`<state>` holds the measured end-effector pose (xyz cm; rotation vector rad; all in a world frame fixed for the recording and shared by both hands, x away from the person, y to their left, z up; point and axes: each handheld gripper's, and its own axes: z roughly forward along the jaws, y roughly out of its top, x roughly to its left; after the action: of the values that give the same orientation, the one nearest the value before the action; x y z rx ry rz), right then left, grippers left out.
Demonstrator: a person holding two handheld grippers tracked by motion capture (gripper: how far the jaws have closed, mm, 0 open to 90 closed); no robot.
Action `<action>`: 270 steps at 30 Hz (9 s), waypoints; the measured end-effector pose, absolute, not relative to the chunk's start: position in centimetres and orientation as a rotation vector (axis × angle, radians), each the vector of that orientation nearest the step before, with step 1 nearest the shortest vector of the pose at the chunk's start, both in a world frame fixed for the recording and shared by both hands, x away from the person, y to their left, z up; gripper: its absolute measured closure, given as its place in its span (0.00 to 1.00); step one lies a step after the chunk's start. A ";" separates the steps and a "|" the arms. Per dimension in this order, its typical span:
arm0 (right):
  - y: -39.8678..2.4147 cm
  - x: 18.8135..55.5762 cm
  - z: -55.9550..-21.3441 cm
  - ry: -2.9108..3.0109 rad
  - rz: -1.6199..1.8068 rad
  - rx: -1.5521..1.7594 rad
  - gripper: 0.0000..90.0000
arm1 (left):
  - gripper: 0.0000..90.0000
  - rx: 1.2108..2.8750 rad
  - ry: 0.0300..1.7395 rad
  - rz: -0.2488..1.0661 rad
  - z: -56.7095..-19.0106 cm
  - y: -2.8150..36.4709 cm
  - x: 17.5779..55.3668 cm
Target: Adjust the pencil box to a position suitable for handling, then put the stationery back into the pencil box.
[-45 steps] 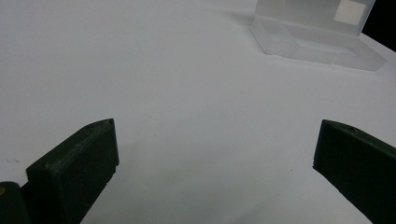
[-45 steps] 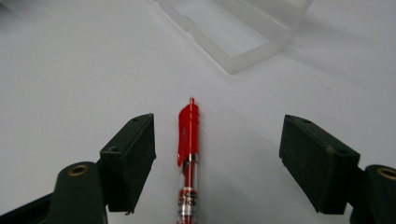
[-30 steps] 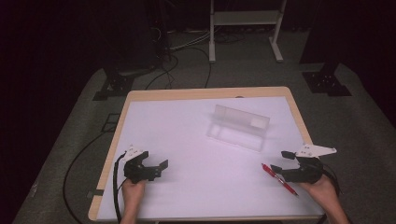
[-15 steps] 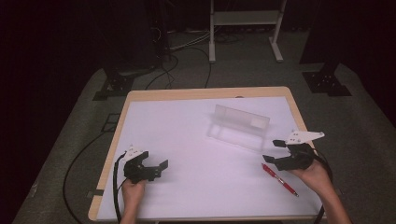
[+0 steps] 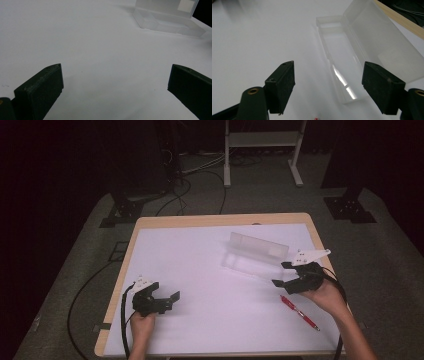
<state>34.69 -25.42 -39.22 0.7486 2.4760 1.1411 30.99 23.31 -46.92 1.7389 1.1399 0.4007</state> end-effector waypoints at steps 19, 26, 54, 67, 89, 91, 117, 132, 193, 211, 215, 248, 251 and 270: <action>-21.6 38.1 -39.3 2.587 1.116 0.644 0.33 | 0.00 1.740 1.141 0.397 -46.9 23.4 31.0; -20.4 39.3 -40.3 2.632 1.074 0.630 0.36 | 0.00 1.737 1.141 0.397 -46.9 23.4 31.0; -19.4 42.6 -44.2 2.727 0.937 0.679 0.64 | 0.00 1.734 1.141 0.397 -46.9 23.4 31.0; -19.3 43.2 -45.2 2.760 0.908 0.700 0.85 | 0.00 1.733 1.143 0.395 -46.9 23.4 31.0; -19.1 42.7 -44.7 2.714 0.918 0.588 0.95 | 0.00 1.732 1.148 0.393 -46.9 23.5 31.1; -19.1 42.6 -44.7 2.711 0.919 0.579 0.95 | 0.00 1.732 1.148 0.393 -46.9 23.5 31.1; -17.3 37.5 -41.7 2.704 1.079 0.341 0.95 | 0.00 1.736 1.149 0.394 -46.9 23.5 31.0; -15.8 34.5 -43.5 2.792 1.081 0.245 0.95 | 0.00 1.730 1.153 0.391 -46.9 23.4 31.0; -20.8 32.9 -42.2 2.716 1.278 0.631 0.46 | 0.00 1.732 1.151 0.392 -46.9 23.4 31.1; -25.3 31.4 -41.6 2.586 1.278 0.764 0.44 | 0.00 1.743 1.146 0.394 -46.9 23.4 31.1; -25.8 31.3 -41.6 2.573 1.272 0.781 0.42 | 0.00 1.744 1.146 0.395 -46.9 23.4 31.1; -28.7 29.8 -42.9 2.543 1.216 0.887 0.39 | 0.00 1.748 1.149 0.399 -47.0 23.3 31.1; -29.1 29.7 -43.2 2.539 1.208 0.896 0.39 | 0.00 1.748 1.149 0.399 -47.0 23.2 31.1; -30.4 28.7 -44.7 2.540 1.112 0.974 0.43 | 0.00 1.748 1.151 0.399 -47.0 23.3 31.1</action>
<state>28.74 -30.45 -44.72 0.9735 2.5399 1.1120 31.07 23.28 -46.96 1.7478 1.1510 0.3986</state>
